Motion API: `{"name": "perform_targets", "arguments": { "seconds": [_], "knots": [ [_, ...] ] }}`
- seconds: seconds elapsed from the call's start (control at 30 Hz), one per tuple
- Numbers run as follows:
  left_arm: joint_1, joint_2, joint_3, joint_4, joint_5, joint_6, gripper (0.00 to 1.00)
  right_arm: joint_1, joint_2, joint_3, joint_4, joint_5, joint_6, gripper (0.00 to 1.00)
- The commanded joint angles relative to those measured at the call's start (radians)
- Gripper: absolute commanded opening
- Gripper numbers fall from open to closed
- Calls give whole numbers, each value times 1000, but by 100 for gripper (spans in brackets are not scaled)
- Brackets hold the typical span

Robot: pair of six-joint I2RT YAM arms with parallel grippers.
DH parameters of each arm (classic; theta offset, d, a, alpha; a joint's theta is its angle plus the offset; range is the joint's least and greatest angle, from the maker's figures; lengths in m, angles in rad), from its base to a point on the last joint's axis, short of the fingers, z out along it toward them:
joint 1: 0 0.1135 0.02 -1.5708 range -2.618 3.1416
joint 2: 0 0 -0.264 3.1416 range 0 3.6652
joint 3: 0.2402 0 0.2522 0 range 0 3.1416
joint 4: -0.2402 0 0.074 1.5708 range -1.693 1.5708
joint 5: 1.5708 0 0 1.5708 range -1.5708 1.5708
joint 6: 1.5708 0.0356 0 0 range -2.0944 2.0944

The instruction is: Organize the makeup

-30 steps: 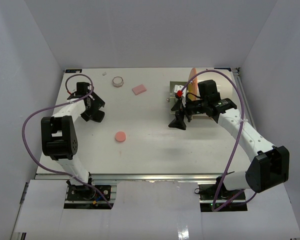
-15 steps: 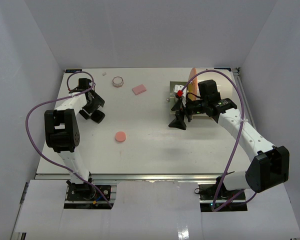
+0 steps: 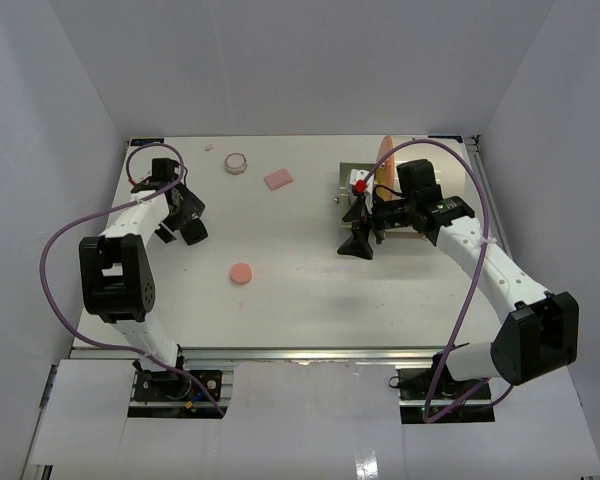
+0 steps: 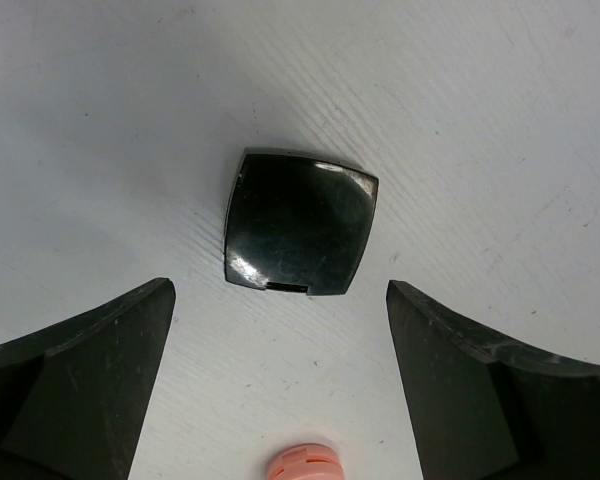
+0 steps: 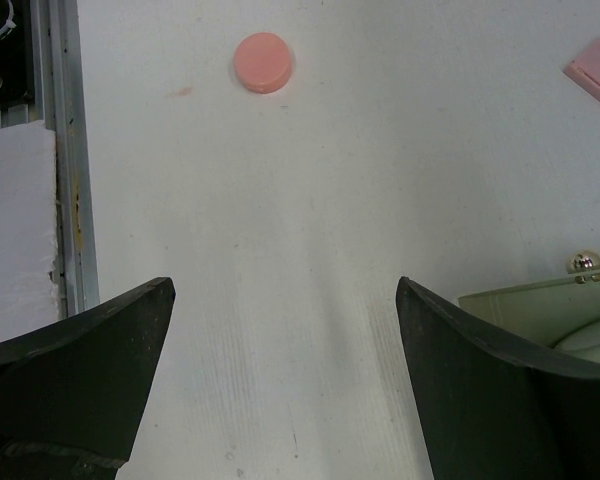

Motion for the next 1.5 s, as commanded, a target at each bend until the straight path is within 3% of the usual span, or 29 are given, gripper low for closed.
{"name": "perform_targets", "arguments": {
  "seconds": [0.0, 0.7, 1.07, 1.47],
  "knots": [
    [-11, -11, -27, -2, -12, 7, 98, -2, -2, -11, 32, -29, 5, 98],
    [-73, 143, 99, 11, -3, 69, 98, -3, 6, -17, 29, -36, -1, 98],
    [-107, 126, 43, 6, -177, 176, 98, -3, 2, -17, 28, -38, -3, 98],
    [-107, 196, 105, 5, -125, 183, 98, -8, -3, -21, 29, -45, -3, 98]
  ]
}}
